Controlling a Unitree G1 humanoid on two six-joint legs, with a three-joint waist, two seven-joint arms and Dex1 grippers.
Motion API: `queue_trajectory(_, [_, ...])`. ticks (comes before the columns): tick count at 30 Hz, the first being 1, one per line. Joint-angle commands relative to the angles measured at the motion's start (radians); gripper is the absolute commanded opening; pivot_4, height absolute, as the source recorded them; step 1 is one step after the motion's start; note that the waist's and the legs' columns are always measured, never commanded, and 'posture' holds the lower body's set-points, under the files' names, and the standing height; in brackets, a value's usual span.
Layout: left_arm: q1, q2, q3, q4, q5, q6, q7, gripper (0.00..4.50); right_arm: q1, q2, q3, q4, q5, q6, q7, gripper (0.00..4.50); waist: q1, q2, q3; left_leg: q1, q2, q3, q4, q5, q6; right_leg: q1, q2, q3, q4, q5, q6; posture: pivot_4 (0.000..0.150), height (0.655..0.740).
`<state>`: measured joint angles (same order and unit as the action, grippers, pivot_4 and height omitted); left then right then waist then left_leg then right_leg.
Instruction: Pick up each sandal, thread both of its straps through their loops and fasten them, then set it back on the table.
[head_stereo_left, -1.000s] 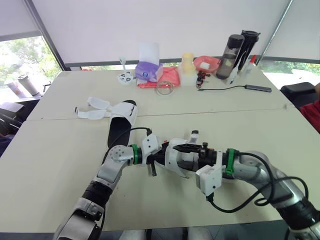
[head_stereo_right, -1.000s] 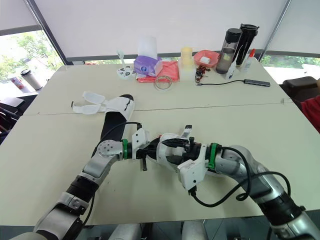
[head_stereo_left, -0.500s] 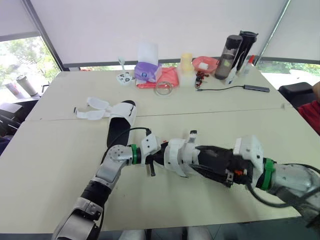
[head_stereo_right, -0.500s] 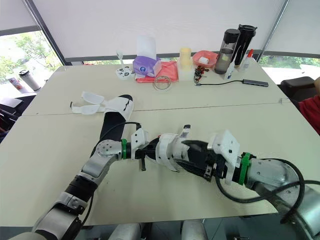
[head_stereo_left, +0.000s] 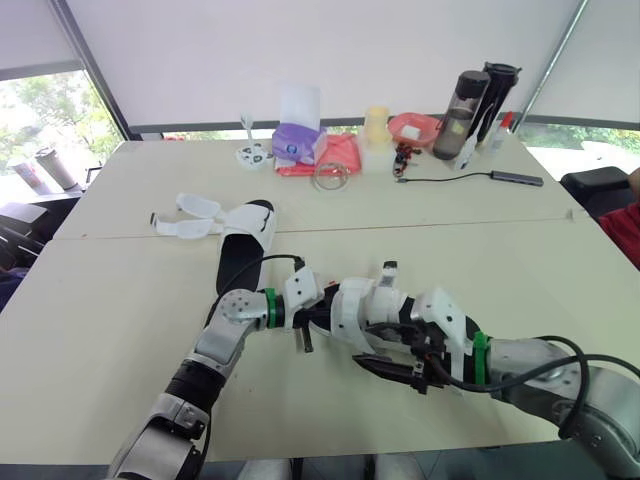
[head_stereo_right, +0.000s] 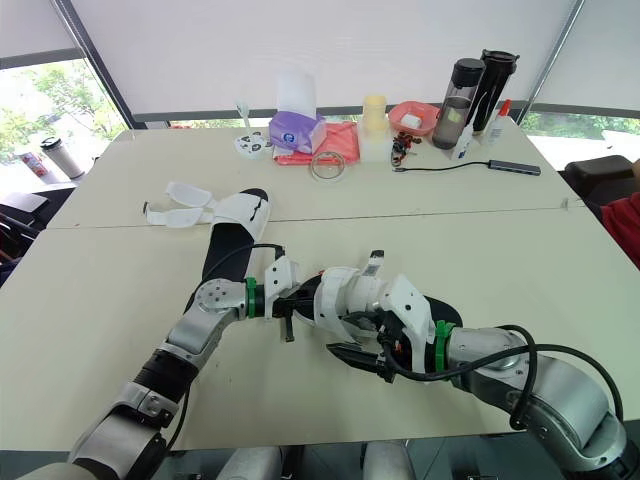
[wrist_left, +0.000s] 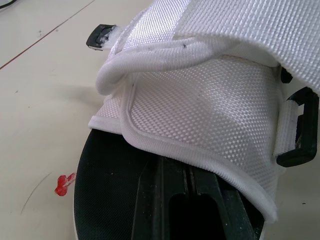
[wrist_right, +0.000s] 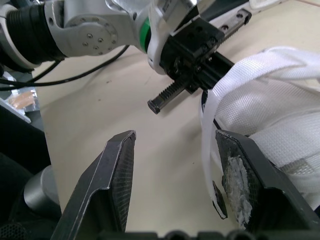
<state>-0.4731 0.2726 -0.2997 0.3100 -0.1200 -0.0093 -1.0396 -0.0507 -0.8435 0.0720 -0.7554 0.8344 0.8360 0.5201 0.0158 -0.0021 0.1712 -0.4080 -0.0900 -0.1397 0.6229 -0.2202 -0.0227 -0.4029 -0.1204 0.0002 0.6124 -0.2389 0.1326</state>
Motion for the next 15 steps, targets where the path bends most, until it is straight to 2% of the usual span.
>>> queue_trajectory(1, [0.044, 0.013, -0.035, 0.016, 0.028, 0.033, -0.007, 0.0, -0.01, 0.01, 0.025, 0.05, -0.067, -0.028, 0.034, 2.67, -0.001, 0.0, 0.0, 0.0, 0.0, 0.0, 0.0, 0.0, 0.0, 0.0, 0.0, 0.0, 0.0, 0.0, 0.0, 0.15, 0.74])
queue_trajectory(2, [0.047, 0.012, -0.036, 0.011, 0.027, 0.035, -0.007, 0.0, -0.014, 0.016, 0.041, 0.059, -0.081, -0.032, 0.044, 2.67, -0.001, 0.0, 0.0, 0.0, 0.0, 0.0, 0.0, 0.0, 0.0, 0.0, 0.0, 0.0, 0.0, 0.0, 0.0, 0.15, 0.74])
queue_trajectory(5, [0.05, 0.011, -0.038, 0.006, 0.026, 0.038, -0.006, 0.0, -0.034, 0.053, 0.074, 0.083, -0.104, -0.034, 0.057, 1.86, -0.001, 0.0, 0.0, 0.0, 0.0, 0.0, 0.0, 0.0, 0.0, 0.0, 0.0, 0.0, 0.0, 0.0, 0.0, 0.15, 0.74])
queue_trajectory(8, [0.051, 0.01, -0.037, -0.001, 0.025, 0.041, -0.003, 0.0, -0.062, 0.095, 0.066, 0.112, -0.096, -0.015, 0.056, 0.33, -0.001, 0.0, 0.0, 0.0, 0.0, 0.0, -0.001, 0.0, 0.0, 0.0, 0.0, 0.0, 0.0, 0.0, 0.0, 0.15, 0.74])
queue_trajectory(9, [0.051, 0.01, -0.036, -0.002, 0.024, 0.042, -0.001, 0.0, -0.065, 0.099, 0.067, 0.113, -0.098, -0.01, 0.062, 0.04, -0.001, 0.0, 0.0, 0.0, 0.0, 0.0, 0.0, 0.0, 0.0, 0.0, 0.0, 0.0, 0.0, 0.0, 0.0, 0.15, 0.74])
queue_trajectory(15, [0.054, 0.012, -0.038, 0.0, 0.027, 0.039, 0.0, 0.0, -0.064, 0.128, 0.077, 0.125, -0.108, 0.007, 0.072, 0.04, -0.001, 0.0, 0.0, 0.0, 0.0, 0.0, -0.001, 0.0, 0.0, -0.001, 0.0, 0.0, 0.0, 0.001, 0.0, 0.15, 0.74])
